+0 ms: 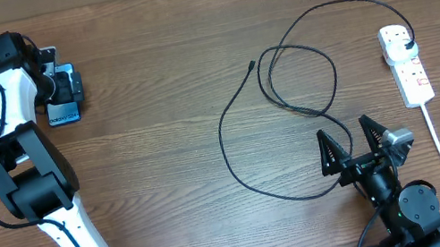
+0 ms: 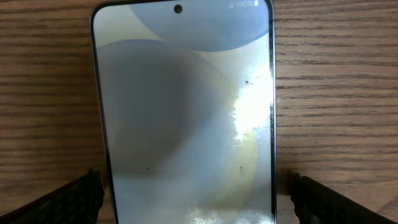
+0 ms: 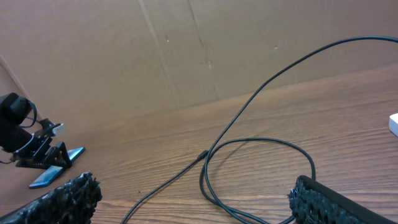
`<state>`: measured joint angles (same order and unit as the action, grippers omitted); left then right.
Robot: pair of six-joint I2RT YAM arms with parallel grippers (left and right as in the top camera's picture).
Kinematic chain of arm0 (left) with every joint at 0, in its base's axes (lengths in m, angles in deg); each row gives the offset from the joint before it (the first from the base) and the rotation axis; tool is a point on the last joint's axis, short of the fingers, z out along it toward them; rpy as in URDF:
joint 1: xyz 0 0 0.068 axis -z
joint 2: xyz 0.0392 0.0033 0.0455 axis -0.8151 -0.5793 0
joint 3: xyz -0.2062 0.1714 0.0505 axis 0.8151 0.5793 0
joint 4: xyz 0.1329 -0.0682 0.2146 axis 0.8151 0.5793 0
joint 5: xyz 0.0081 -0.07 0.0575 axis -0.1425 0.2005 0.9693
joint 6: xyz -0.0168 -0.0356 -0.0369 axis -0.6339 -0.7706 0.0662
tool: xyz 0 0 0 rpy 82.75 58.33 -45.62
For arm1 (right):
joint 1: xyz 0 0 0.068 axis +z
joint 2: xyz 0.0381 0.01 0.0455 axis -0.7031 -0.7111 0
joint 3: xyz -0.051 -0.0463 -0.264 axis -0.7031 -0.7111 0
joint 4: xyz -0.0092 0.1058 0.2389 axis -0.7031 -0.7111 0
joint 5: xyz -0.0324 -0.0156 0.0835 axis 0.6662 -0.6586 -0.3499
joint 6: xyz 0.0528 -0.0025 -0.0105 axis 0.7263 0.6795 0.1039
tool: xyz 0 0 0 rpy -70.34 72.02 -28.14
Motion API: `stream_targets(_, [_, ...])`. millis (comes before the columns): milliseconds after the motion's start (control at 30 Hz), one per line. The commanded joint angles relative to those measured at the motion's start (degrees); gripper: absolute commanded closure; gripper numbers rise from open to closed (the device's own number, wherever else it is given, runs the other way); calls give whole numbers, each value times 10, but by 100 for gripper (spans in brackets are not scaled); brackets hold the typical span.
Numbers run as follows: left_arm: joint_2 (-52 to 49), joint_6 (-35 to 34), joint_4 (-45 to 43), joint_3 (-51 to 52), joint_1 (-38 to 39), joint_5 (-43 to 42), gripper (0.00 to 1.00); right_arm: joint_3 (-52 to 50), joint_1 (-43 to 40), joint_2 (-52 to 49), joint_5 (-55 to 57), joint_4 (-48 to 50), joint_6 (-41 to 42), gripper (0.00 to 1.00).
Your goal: Plug charger to phone and switch on socket
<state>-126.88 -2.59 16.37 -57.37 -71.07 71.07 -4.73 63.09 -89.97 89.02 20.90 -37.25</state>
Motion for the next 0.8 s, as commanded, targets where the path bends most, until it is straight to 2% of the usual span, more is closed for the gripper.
stream_targets(0, [-15, -13, 1, -6, 4, 16, 0, -6, 2, 6, 6, 3, -2, 0])
stream_targets(267, [-38, -41, 14, -6, 4, 17, 1, -6, 2, 6, 6, 3, -2, 0])
stream_targets(367, [-40, -49, 19, -6, 4, 18, 6, -6, 2, 6, 6, 3, -2, 0])
stream_targets(767, [-41, -58, 33, -6, 4, 18, 12, -6, 2, 6, 6, 3, -2, 0])
